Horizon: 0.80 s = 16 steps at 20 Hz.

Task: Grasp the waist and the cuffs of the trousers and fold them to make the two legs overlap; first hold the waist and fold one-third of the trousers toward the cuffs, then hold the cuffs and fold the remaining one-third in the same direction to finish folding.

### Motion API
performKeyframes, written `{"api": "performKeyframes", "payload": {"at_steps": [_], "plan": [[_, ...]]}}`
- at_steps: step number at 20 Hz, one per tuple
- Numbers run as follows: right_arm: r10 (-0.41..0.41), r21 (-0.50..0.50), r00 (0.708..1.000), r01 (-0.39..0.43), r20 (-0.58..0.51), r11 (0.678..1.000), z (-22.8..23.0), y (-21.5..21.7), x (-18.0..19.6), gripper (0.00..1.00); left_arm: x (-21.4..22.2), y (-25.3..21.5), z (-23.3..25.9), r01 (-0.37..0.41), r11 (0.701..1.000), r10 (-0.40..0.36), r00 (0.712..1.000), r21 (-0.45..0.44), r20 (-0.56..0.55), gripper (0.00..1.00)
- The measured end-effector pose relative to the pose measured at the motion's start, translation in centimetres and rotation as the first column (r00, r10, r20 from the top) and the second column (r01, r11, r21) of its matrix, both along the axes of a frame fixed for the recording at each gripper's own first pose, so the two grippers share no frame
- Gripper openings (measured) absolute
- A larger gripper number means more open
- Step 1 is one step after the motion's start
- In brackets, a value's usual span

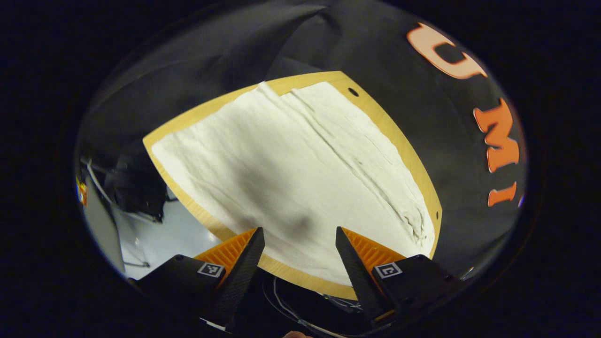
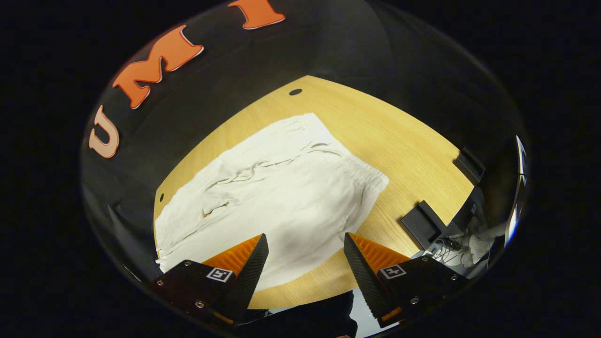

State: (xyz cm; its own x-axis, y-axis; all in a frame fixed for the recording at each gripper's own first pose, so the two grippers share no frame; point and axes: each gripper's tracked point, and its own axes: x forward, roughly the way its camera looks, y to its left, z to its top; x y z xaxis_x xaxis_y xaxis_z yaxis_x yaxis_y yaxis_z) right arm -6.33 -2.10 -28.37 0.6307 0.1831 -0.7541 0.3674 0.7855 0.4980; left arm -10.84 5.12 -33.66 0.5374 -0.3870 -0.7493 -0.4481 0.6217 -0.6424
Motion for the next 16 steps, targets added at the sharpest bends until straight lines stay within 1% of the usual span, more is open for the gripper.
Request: {"api": "performKeyframes", "payload": {"at_steps": [2,4,6,7,9,10,12,14,16], "plan": [[-0.007,0.016,0.999,0.007,-0.031,1.0,-1.1,-0.7,0.5,0.98,-0.1,0.4,-1.7,-0.07,0.995,0.067,0.996,-0.071,-0.053,1.0],[-0.01,0.026,0.999,0.012,-0.052,1.0,-1.9,-1.1,1.2,0.98,-0.8,0.8,-2.8,-0.134,0.984,0.124,0.987,-0.114,-0.098,1.0],[-0.018,0.044,0.998,0.02,-0.064,0.999,-2.2,-1.4,1.8,0.98,-0.9,2.1,-3.8,-0.195,0.97,0.179,0.977,-0.148,-0.117,1.0],[-0.019,0.049,0.997,0.023,-0.07,0.999,-2.5,-1.5,2.2,0.98,-0.5,2.6,-3.9,-0.213,0.96,0.196,0.975,-0.184,-0.105,1.0],[-0.014,0.047,0.996,0.018,-0.083,0.999,-2.9,-1.7,2.7,0.98,-0.2,2.6,-3.7,-0.253,0.94,0.232,0.966,-0.229,-0.113,0.98],[-0.011,0.044,0.996,0.015,-0.09,0.999,-3.2,-1.8,2.9,0.98,-0.5,2.8,-3.5,-0.27,0.932,0.246,0.961,-0.242,-0.123,0.97],[-0.023,0.049,0.996,0.028,-0.09,0.998,-3.3,-2.2,3.4,0.98,-0.5,4.1,-3.7,-0.32,0.913,0.297,0.947,-0.254,-0.124,0.97],[-0.046,0.066,0.994,0.053,-0.102,0.996,-3.6,-2.8,3.5,0.98,-0.7,5.9,-3.6,-0.38,0.879,0.352,0.925,-0.288,-0.146,0.95],[-0.065,0.078,0.991,0.074,-0.117,0.994,-4.0,-3.5,3.5,0.97,-1.2,8.1,-3.9,-0.423,0.864,0.401,0.906,-0.272,-0.137,0.96]]}}
